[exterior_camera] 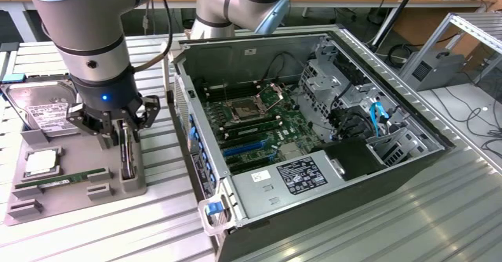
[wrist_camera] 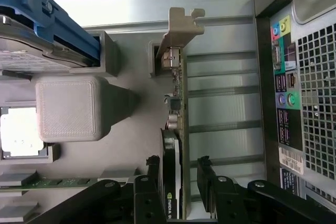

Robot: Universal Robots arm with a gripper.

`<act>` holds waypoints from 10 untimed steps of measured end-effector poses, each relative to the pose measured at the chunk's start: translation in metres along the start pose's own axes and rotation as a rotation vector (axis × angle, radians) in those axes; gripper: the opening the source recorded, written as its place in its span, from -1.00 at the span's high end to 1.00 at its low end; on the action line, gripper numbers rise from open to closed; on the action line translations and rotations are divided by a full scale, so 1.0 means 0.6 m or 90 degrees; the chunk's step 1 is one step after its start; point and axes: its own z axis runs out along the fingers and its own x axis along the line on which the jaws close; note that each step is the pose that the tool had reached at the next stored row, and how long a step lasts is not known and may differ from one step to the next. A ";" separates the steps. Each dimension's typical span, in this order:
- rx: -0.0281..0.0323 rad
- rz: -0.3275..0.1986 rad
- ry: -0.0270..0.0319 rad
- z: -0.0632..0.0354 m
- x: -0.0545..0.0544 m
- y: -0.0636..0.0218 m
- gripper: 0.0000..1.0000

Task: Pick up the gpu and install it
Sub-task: 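Pick up the gpu and move the gpu toward the slot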

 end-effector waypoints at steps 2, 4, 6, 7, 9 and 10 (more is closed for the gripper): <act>0.0000 0.000 -0.0001 0.003 0.001 0.000 0.16; -0.0001 0.000 -0.0001 0.006 0.001 0.000 0.16; 0.0000 0.000 0.0000 0.010 0.001 -0.001 0.16; -0.0001 0.000 -0.0001 0.013 0.001 -0.001 0.16; 0.0001 0.000 0.0001 0.013 0.001 -0.001 0.16; 0.0000 0.000 0.0000 0.013 0.001 -0.001 0.16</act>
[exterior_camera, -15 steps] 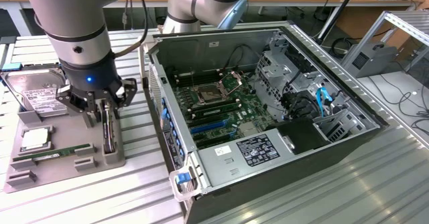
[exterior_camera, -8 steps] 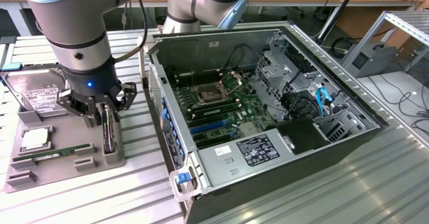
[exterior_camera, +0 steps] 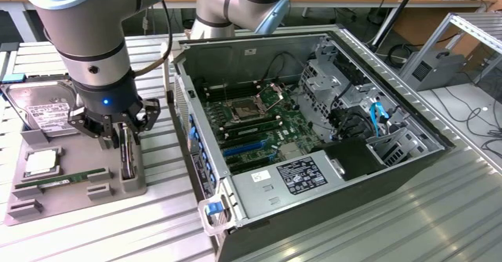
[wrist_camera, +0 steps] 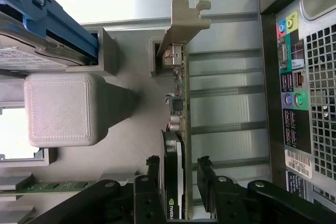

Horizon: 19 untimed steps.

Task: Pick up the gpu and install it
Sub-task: 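Pick up the gpu and move the gpu toward the slot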

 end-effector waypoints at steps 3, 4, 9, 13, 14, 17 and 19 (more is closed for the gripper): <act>0.0000 0.000 0.0000 0.000 0.000 0.000 0.16; 0.0000 0.000 0.0000 0.000 0.000 0.000 0.18; 0.0000 0.000 0.0000 0.000 0.000 0.000 0.47; 0.0000 0.000 0.0000 0.000 0.000 0.000 0.47; 0.0000 0.000 0.0000 0.000 0.000 0.000 0.47; 0.0000 0.000 0.0000 0.000 0.000 0.000 0.47; -0.0002 0.000 -0.0002 0.000 0.000 0.000 0.47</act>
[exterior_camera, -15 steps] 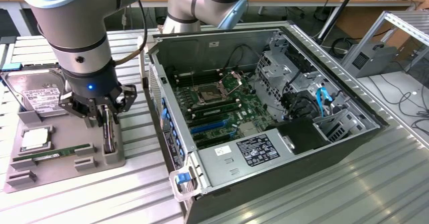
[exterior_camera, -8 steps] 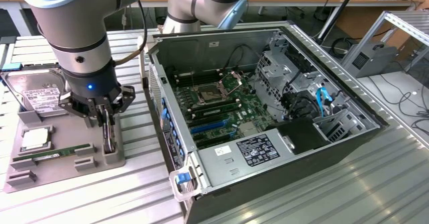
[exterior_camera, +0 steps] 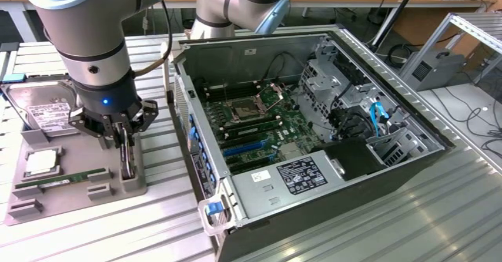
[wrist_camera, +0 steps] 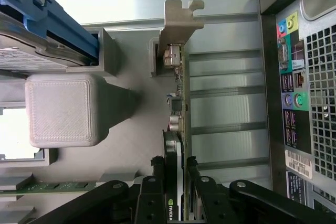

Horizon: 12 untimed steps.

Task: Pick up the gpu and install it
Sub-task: 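Pick up the gpu and move the gpu toward the slot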

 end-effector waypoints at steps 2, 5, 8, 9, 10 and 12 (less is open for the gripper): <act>0.0002 0.000 0.0002 -0.006 0.000 0.000 0.47; 0.0000 0.000 0.0002 -0.013 0.000 0.001 0.47; -0.0107 0.000 0.0010 -0.039 -0.001 0.002 0.47; -0.0113 0.000 0.0011 -0.040 -0.001 0.002 0.47; -0.0131 0.000 0.0012 -0.042 -0.001 0.002 0.47; -0.0159 0.000 0.0014 -0.045 -0.001 0.002 0.47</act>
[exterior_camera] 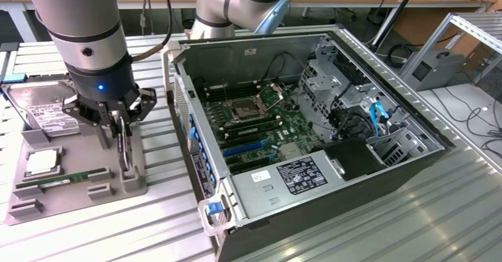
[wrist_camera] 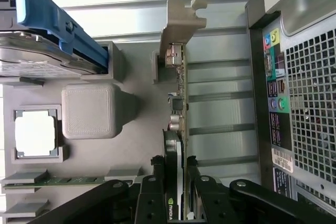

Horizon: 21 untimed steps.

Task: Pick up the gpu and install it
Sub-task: 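Pick up the gpu and move the gpu toward the slot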

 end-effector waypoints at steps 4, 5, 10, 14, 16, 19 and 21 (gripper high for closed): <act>-0.0038 0.000 0.0002 -0.004 0.000 0.000 0.47; -0.0047 0.000 0.0003 -0.005 0.000 0.000 0.47; -0.0092 0.000 0.0007 -0.009 0.000 0.001 0.47; -0.0155 0.000 0.0011 -0.015 0.000 0.001 0.47; -0.0186 0.001 0.0014 -0.017 0.000 0.001 0.47; -0.0230 0.001 0.0017 -0.022 0.000 0.002 0.47; -0.0266 0.001 0.0020 -0.025 -0.001 0.002 0.47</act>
